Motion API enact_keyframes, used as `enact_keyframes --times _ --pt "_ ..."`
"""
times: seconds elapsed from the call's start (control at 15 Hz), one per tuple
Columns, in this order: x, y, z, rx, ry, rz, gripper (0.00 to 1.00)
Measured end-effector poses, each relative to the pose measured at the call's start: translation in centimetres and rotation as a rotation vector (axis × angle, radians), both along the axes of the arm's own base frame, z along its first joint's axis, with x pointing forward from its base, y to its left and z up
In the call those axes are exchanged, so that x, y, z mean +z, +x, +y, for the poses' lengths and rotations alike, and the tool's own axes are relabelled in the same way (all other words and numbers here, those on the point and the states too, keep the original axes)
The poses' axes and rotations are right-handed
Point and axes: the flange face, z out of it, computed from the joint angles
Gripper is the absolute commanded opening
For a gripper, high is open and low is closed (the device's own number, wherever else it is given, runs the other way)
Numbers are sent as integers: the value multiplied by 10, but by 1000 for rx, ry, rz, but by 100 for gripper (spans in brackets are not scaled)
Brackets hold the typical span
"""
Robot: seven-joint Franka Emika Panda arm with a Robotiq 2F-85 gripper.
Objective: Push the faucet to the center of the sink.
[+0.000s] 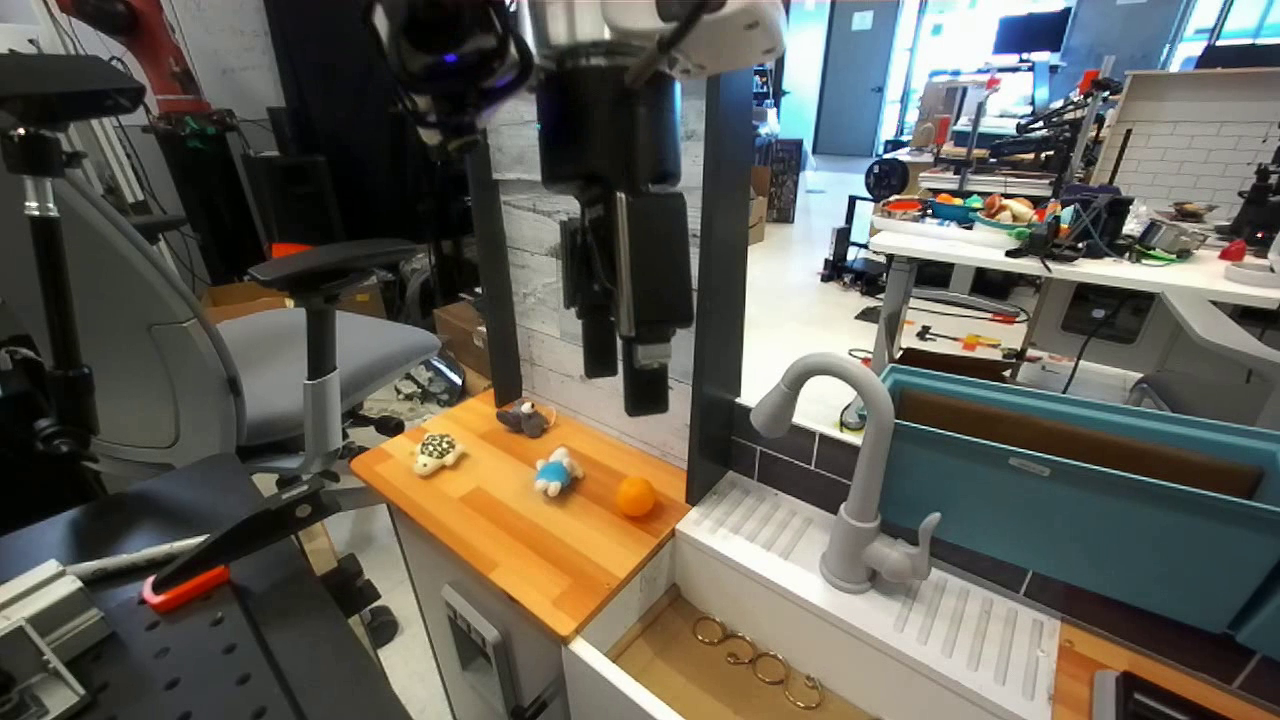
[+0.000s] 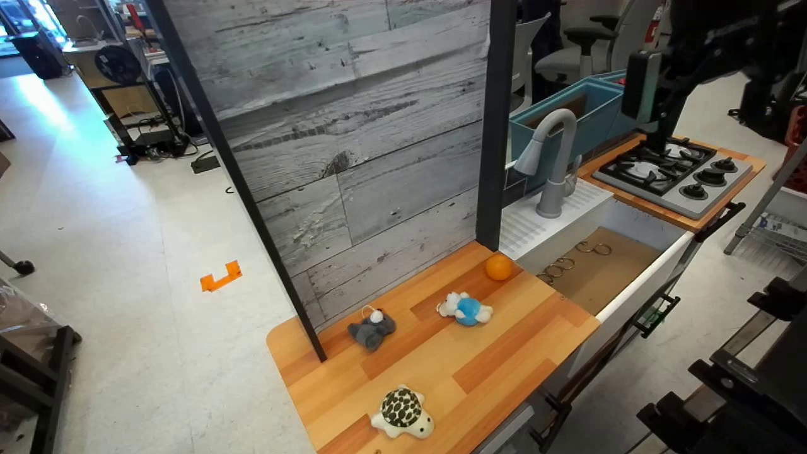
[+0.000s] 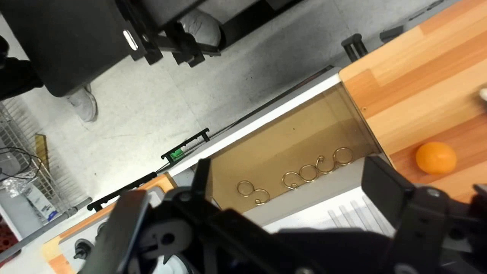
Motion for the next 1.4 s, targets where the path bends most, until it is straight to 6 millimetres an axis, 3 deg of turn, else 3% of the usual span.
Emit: enact_keyframes --times 0.33,0.67,1.07,1.4 --pt "-42 47 -7 -14 1 -106 100" --pt "-68 84 -6 17 -5 -208 100" --pt "-91 105 5 108 -13 -272 100" --pt "-96 115 4 165 -23 -313 100"
